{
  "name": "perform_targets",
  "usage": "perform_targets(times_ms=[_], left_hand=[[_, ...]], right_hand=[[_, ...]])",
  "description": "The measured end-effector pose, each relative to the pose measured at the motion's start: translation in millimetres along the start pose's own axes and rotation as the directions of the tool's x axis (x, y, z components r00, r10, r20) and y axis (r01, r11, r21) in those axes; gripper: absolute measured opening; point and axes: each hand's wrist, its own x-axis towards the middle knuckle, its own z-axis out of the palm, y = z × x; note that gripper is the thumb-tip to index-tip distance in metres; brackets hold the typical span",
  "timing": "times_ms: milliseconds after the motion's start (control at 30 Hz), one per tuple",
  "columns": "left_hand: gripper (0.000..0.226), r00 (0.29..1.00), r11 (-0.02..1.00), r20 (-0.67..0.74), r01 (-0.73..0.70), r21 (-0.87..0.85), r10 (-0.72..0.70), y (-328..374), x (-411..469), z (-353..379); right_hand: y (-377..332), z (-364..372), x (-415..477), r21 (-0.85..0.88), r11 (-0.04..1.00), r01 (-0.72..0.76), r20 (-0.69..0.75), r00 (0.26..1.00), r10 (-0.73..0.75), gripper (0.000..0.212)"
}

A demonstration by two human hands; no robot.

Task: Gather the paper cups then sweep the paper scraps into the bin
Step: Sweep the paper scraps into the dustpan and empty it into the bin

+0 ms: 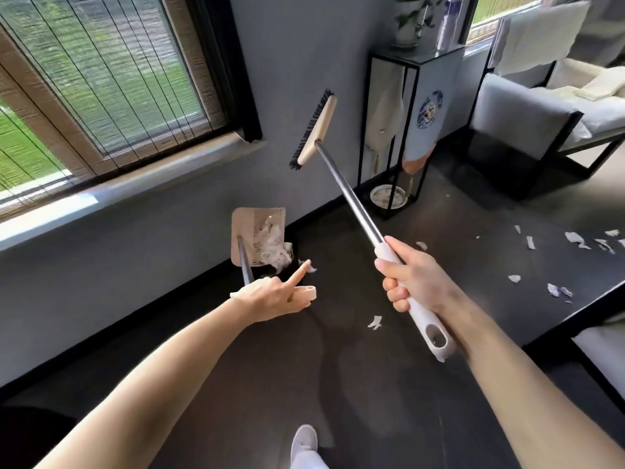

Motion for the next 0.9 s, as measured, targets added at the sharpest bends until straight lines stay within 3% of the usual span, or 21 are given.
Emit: perform_targets(times_ms=[133,333,433,567,700,900], left_hand=[[0.069,0.99,0.95,-0.081,-0.09,0.298,0.119,-2,4,-1],[0.065,0.966,0.91,-0.155,-0.131,0.393,0.206,-15,-1,-6],[0.065,0.967,0.895,-0.127,-0.151,0.419,0.222,-16,-14,-9],[0.065,0.879,0.828,-0.278,-0.199,0.523,0.388,-12,-32,-8],[0.061,0.954,0.853,-0.088,-0.213,0.476,0.287,-1,-32,35],[0.062,0.945,0.833,0.084,-0.317,0.454,0.315,21,-27,63]], right_hand=[[7,3,0,0.02,0.999,-0.037,0.019,0.999,0.037,0.066],[20,6,-2,0.054,0.996,-0.064,0.027,0.998,0.063,0.066],[23,8,-1,0.077,0.995,-0.067,0.032,0.997,0.065,0.065],[22,10,1,0.085,0.994,-0.066,0.046,0.997,0.062,0.064],[27,7,-1,0.083,0.994,-0.064,0.053,0.997,0.06,0.065],[44,9,-7,0.11,0.992,-0.06,0.037,0.998,0.057,0.066]])
